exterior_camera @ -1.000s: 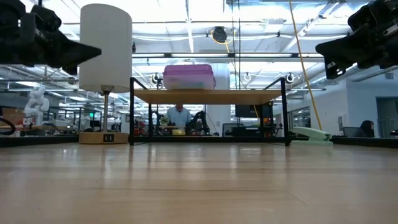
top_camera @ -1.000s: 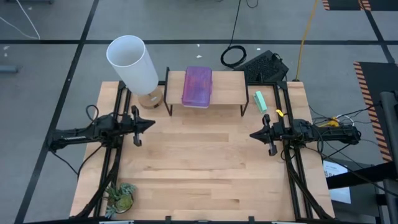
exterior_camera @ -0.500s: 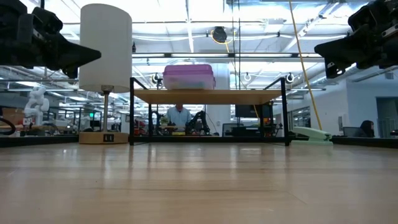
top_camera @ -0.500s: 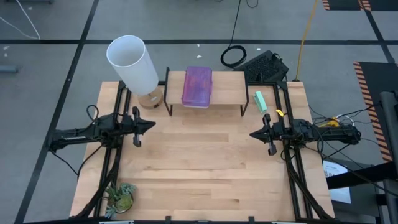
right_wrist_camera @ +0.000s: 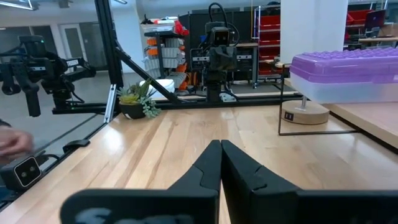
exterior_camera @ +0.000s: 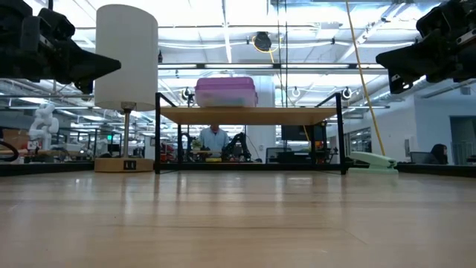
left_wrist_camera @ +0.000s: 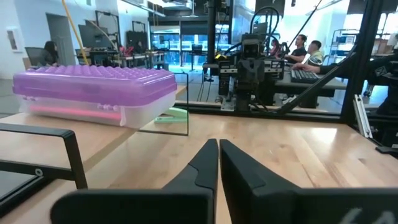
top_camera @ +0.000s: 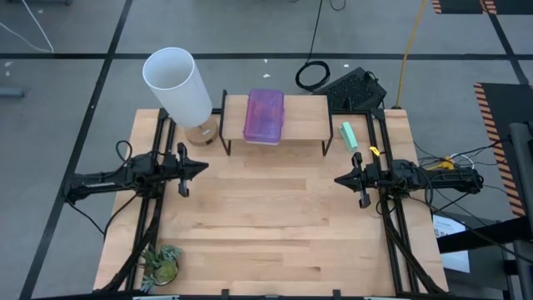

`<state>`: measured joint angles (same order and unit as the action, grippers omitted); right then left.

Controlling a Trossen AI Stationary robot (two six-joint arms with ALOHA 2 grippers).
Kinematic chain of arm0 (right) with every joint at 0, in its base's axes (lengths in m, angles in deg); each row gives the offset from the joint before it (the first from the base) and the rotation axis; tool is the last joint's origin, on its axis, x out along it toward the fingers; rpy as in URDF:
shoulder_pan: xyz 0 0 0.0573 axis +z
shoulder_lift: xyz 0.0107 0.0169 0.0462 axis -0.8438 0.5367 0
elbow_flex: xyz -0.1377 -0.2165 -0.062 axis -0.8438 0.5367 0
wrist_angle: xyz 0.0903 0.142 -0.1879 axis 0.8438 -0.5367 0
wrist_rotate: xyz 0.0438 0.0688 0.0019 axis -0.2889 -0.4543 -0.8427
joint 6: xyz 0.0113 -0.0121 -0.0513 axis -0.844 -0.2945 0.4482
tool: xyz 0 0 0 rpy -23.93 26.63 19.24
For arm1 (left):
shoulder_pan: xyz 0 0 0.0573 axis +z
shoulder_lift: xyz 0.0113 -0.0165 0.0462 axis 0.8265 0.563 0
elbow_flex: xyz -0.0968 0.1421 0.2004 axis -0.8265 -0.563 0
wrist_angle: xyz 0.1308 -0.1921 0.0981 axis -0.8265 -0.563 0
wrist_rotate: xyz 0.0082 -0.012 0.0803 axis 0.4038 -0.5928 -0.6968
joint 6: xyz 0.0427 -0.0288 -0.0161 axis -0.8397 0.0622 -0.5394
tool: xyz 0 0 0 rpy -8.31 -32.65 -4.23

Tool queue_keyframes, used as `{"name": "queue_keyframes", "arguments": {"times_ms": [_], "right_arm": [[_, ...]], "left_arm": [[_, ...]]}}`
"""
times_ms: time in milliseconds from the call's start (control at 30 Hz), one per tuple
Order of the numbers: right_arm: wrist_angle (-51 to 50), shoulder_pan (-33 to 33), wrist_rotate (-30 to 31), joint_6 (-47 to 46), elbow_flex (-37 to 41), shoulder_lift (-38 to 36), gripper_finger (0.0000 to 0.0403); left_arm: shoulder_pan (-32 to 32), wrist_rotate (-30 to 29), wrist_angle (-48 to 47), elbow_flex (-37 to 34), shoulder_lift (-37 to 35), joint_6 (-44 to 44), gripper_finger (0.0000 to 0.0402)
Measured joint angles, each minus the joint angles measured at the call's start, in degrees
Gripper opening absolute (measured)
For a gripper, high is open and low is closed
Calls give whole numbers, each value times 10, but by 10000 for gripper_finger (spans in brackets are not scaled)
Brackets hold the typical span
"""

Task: Pack school essentials
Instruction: Return to Home Position

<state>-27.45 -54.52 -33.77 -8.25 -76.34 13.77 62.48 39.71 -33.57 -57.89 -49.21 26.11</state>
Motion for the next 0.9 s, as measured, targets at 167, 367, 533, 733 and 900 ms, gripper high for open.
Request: {"name": "queue_keyframes", "arguments": {"times_ms": [167,367,533,733,900], "right_arm": [[0,0,0,0,0,0,0],[0,0,0,0,0,0,0],[0,0,0,0,0,0,0],[0,0,0,0,0,0,0],[0,0,0,0,0,0,0]], "left_arm": [[0,0,0,0,0,0,32],[0,0,0,0,0,0,31],[0,0,0,0,0,0,31],[0,0,0,0,0,0,31],[0,0,0,0,0,0,31]]}}
